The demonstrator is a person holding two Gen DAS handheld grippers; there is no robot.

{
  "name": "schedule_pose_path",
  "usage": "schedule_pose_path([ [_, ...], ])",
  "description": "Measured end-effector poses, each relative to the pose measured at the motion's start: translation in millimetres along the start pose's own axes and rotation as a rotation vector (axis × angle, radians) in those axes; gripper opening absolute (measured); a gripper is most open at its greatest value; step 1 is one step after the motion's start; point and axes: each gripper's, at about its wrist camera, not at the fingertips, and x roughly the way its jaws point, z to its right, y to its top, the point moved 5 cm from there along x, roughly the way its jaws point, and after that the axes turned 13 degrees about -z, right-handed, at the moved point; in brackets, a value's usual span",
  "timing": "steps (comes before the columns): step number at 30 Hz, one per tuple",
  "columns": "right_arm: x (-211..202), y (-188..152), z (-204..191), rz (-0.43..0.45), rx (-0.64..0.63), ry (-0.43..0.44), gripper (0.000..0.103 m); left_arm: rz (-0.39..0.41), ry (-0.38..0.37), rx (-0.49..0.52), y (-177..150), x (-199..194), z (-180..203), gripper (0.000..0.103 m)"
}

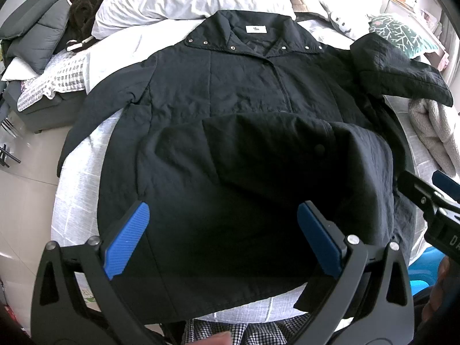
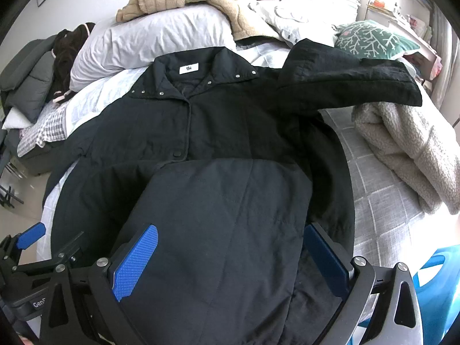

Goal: Fold large clothes

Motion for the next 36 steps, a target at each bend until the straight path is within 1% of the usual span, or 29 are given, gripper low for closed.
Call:
schedule_pose_path([
  [36, 3.6, 0.5, 2.9, -0.007, 0.013, 0.002, 0.103, -0.01, 0.001, 0.005, -1.8, 5.0, 4.1, 0.103],
])
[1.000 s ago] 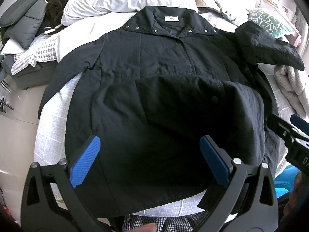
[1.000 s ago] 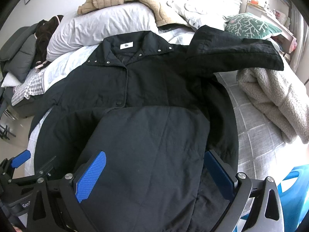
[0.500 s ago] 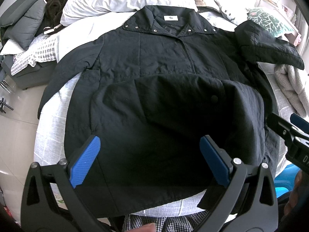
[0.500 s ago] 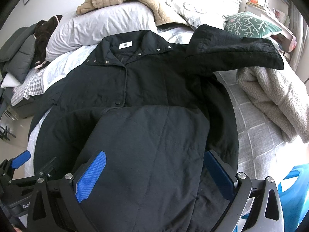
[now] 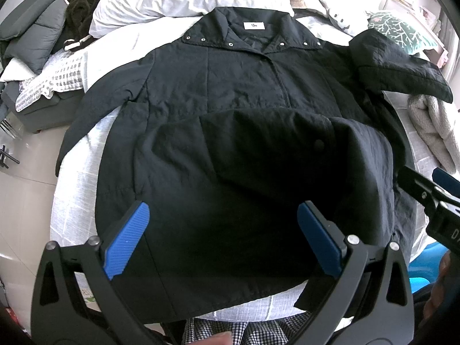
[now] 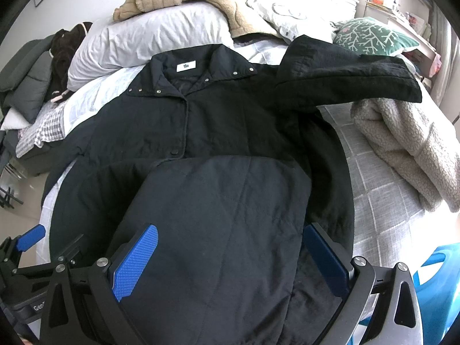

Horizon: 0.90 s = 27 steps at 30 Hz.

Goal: Fold large clothes

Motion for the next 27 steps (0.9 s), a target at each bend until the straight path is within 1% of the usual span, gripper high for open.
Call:
schedule_pose_path([
  [9, -1.8, -0.2, 2.5, 0.007, 0.007, -0.019, 0.103, 0.002, 0.004, 0.004, -0.2, 0.0, -0.1, 0.103],
  [12, -3.4, 1.0, 5.5, 0.018, 0.006, -0.037, 0.103, 0.007, -0.021, 0.009, -1.4, -1.6, -3.2, 0.103],
  [14, -6.8, 3.0, 7.8, 0.034, -0.003, -0.055, 0.103, 0.035, -0.026, 0.009, -0.2, -7.5, -7.1, 0.102],
  [16, -14.5, 5.4, 10.5, 0.061, -0.023, -0.08, 0.103, 0.118, -0.021, 0.031, 2.9, -20.2, -10.4, 0.102],
  [17, -18.7, 6.6, 12.2, 0.072, -0.029, -0.085, 0.103, 0.144, -0.011, 0.042, 4.2, -24.7, -10.8, 0.103],
  [18, -23.1, 8.1, 14.9, 0.08, -0.03, -0.085, 0.103, 0.155, 0.004, 0.059, 5.4, -28.5, -12.6, 0.103],
  [19, -27.2, 9.5, 18.3, 0.082, -0.028, -0.077, 0.103, 0.145, 0.002, 0.064, 6.5, -29.5, -14.8, 0.103],
  [20, -30.1, 10.3, 21.7, 0.077, -0.024, -0.063, 0.103, 0.129, -0.02, 0.067, 8.1, -29.7, -17.3, 0.103],
  [23, -33.6, 12.2, 33.9, 0.014, -0.021, -0.005, 0.103, 0.054, -0.156, 0.075, 12.6, -29.6, -35.4, 0.103],
  [24, -35.9, 11.9, 38.9, 0.01, -0.029, 0.022, 0.103, 0.051, -0.17, 0.071, 13.5, -31.3, -39.9, 0.102],
  [27, -39.6, 6.0, 50.1, 0.01, -0.043, 0.055, 0.103, 0.038, -0.196, 0.051, 13.1, -33.0, -66.1, 0.102],
])
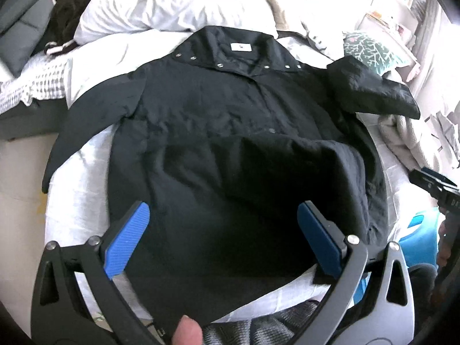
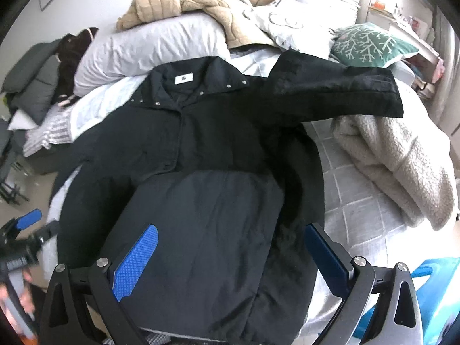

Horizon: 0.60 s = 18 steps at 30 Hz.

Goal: Fold large clothes

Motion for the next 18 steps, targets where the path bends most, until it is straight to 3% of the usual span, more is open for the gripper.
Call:
schedule_pose_path([
  [3, 8.6, -11.7, 15.6, -0.061, -0.009, 0.019, 0.103, -0.06, 0.0, -0.037, -5.2, 4.9, -29.3, 0.102],
  [10, 49.6, -38.7, 66.0, -0.268, 0.069, 0.105, 0.103, -0.297, -0.131, -0.171, -34.6, 57.9, -85.7, 0.094],
  [13, 72.9, -54.8, 76.8, -0.359, 0.11, 0.15, 0.101, -0.42, -0.181, -0.196, -56.3, 89.5, -88.6, 0.086],
  [16, 101.2, -70.0, 82.1, -0.468, 0.154, 0.209, 0.098, -0.593, -0.272, -0.134, -78.3, 120.3, -68.9, 0.083],
  [18, 123.9, -79.7, 78.2, -0.565, 0.193, 0.304, 0.097, -0.653, -0.283, -0.098, -88.3, 131.6, -55.3, 0.079],
])
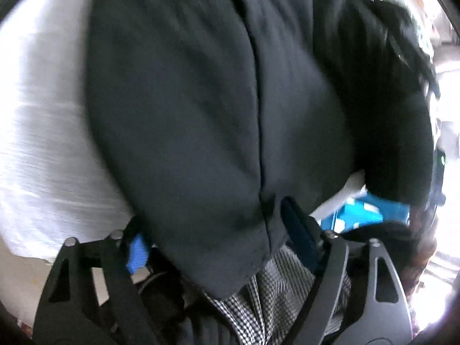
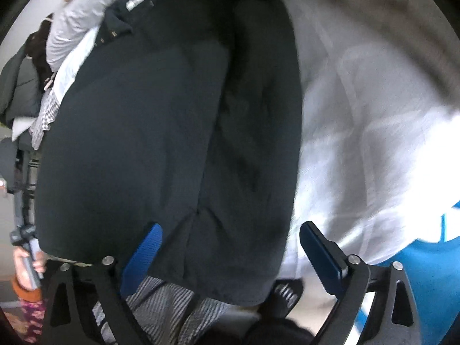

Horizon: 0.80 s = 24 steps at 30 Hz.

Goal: Fold large clothes

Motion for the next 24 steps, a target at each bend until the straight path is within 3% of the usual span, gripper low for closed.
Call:
schedule_pose_path([
  [2, 15.3, 1.9, 2.4, -0.07, 0.029, 0.056, 0.088, -0.029, 0.055, 0.044, -1.5, 12.1, 10.9, 0.067],
  [3, 18.5, 2.5, 2.8, -0.084, 0.039, 0.066, 0.076, -0.02, 0.097, 0.068, -2.7, 13.3, 17.0, 0.053],
  [4, 17.2, 2.3, 2.9, -0.077, 0.045, 0.064, 0.06, -0.012, 0.096, 0.082, -4.0, 11.8, 21.1, 0.032],
  [5, 14.5, 1.4, 2.7, -0.064, 0.046, 0.056, 0.048, 0.006, 0.078, 0.089, -5.6, 8.4, 24.4, 0.022],
  [6, 12.0, -0.3, 2.4, -0.057, 0.04, 0.055, 0.023, 0.027, 0.058, 0.087, -8.2, 1.9, 27.2, 0.014],
  [7, 5.6, -1.9, 1.1, -0.041, 0.025, 0.068, 0.015, 0.053, 0.042, 0.085, -11.7, -6.2, 29.5, 0.011],
  [9, -7.7, -6.7, -2.8, 0.011, -0.027, 0.035, 0.008, 0.096, 0.015, 0.096, -20.7, -22.3, 34.6, 0.009],
  [12, -41.4, -19.6, -11.2, 0.105, -0.113, -0.052, 0.005, 0.173, -0.024, 0.129, -40.8, -57.6, 41.1, 0.009],
  [15, -80.0, -33.4, -8.0, 0.201, -0.151, -0.149, 0.005, 0.26, -0.006, 0.157, -61.3, -95.1, 41.7, 0.008],
  [17, -103.3, -40.9, 0.8, 0.26, -0.146, -0.24, 0.005, 0.274, 0.013, 0.144, -73.3, -107.6, 33.0, 0.008],
  [19, -117.4, -42.5, 15.9, 0.275, -0.119, -0.301, 0.005, 0.236, 0.036, 0.116, -76.9, -101.4, 17.8, 0.008],
  [21, -110.5, -39.3, 24.7, 0.23, -0.105, -0.335, 0.005, 0.129, 0.087, 0.1, -74.5, -68.6, 11.8, 0.009],
  [23, -84.1, -30.3, 24.3, 0.126, -0.114, -0.434, 0.005, 0.043, 0.178, 0.107, -71.8, -42.1, 13.1, 0.014],
  [24, -66.0, -27.3, 28.2, 0.066, -0.115, -0.473, 0.006, -0.026, 0.269, 0.126, -68.7, -21.7, 13.4, 0.022],
])
